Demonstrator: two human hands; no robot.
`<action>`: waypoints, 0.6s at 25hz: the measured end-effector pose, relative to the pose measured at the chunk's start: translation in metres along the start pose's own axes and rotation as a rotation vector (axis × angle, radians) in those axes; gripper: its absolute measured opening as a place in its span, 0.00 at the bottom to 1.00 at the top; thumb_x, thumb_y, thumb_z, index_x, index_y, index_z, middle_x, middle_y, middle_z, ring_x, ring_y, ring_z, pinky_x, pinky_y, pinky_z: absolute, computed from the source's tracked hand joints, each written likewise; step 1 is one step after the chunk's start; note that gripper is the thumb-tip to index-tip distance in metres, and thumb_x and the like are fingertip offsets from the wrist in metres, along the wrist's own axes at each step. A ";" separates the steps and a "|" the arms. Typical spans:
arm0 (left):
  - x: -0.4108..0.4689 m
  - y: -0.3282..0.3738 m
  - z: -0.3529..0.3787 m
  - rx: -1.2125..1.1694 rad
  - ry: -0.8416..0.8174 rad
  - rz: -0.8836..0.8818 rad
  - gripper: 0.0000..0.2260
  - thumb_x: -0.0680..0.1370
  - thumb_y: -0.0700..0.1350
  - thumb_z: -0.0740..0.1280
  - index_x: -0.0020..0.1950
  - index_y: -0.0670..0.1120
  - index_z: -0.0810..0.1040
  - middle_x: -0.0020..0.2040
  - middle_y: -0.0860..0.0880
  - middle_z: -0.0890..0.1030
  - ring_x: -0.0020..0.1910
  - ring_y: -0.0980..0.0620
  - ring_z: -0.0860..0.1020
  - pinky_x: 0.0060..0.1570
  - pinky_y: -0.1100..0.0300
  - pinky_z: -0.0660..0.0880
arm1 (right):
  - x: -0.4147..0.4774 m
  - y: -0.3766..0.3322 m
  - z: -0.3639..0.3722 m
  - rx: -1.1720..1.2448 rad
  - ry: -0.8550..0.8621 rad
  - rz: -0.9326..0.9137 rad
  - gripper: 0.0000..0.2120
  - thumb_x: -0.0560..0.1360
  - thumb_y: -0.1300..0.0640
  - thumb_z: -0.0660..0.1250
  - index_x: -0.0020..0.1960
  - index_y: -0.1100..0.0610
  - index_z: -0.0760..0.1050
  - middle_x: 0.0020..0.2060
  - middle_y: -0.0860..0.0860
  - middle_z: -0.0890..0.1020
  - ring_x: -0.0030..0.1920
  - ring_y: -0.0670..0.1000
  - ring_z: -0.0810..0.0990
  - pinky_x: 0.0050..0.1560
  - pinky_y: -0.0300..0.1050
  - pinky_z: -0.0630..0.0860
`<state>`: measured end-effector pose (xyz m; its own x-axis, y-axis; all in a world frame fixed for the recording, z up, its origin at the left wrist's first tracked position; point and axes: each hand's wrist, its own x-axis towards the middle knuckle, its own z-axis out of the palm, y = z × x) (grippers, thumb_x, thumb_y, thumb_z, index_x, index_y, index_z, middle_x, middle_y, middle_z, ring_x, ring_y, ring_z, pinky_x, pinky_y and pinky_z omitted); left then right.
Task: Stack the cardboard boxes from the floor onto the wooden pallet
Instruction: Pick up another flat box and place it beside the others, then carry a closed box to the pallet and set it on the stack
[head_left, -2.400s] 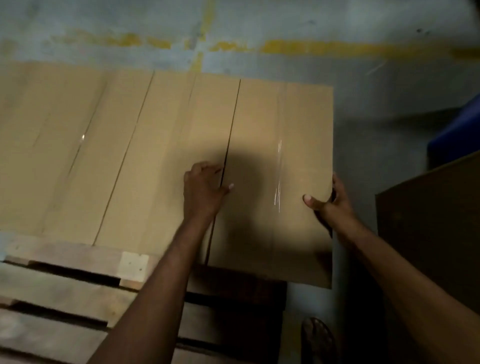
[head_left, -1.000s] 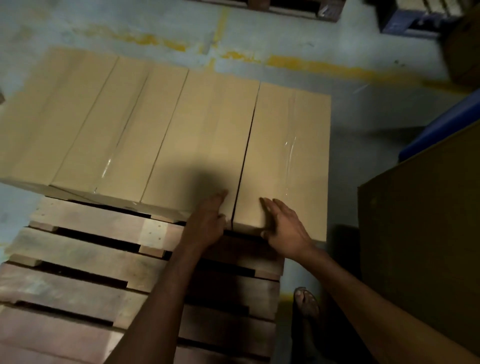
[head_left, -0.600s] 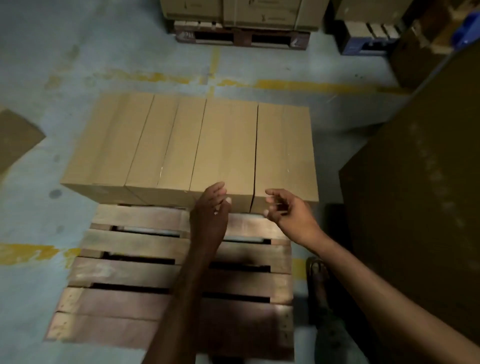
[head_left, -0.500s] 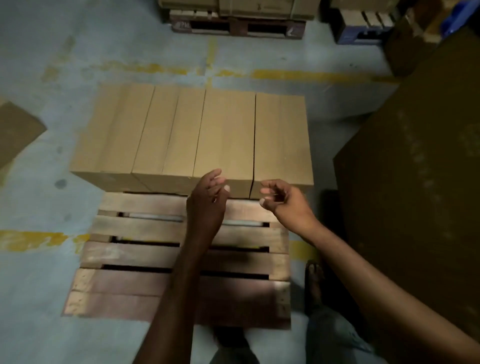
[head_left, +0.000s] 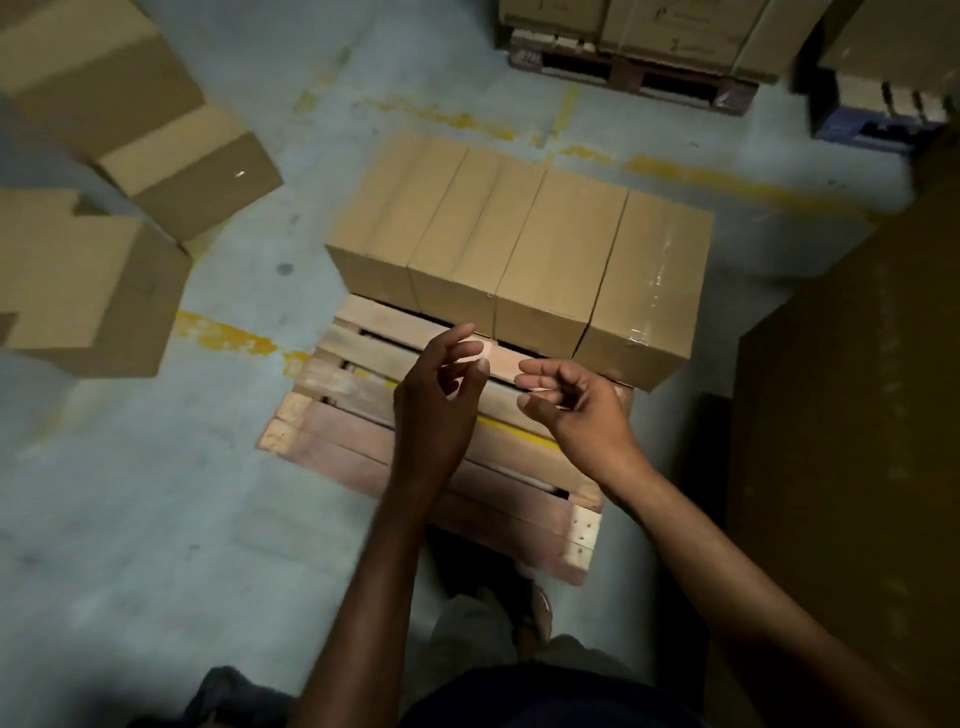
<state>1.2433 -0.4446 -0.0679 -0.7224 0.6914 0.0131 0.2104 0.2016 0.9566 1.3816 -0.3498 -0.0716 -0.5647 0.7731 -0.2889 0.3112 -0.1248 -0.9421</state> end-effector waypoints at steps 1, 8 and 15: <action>-0.015 0.003 -0.012 -0.008 0.035 -0.001 0.16 0.80 0.39 0.71 0.67 0.48 0.79 0.56 0.53 0.85 0.54 0.59 0.83 0.55 0.64 0.78 | -0.009 -0.002 0.007 0.001 -0.034 -0.021 0.16 0.76 0.69 0.73 0.56 0.50 0.82 0.51 0.50 0.87 0.49 0.46 0.85 0.55 0.40 0.81; -0.077 -0.016 -0.121 -0.023 0.244 -0.005 0.18 0.81 0.38 0.70 0.70 0.50 0.77 0.60 0.53 0.83 0.55 0.57 0.83 0.57 0.55 0.81 | -0.052 -0.021 0.101 0.019 -0.178 -0.093 0.15 0.76 0.72 0.71 0.60 0.61 0.82 0.50 0.56 0.87 0.47 0.52 0.83 0.53 0.40 0.82; -0.062 -0.057 -0.282 -0.020 0.384 -0.056 0.20 0.80 0.41 0.71 0.72 0.51 0.74 0.62 0.56 0.81 0.56 0.58 0.82 0.54 0.63 0.77 | -0.036 -0.056 0.274 0.094 -0.270 -0.097 0.14 0.76 0.73 0.70 0.57 0.60 0.82 0.49 0.59 0.86 0.48 0.50 0.84 0.57 0.47 0.82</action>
<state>1.0898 -0.6946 -0.0411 -0.9272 0.3687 0.0655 0.1537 0.2153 0.9644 1.1752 -0.5414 -0.0554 -0.7749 0.5928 -0.2193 0.1803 -0.1252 -0.9756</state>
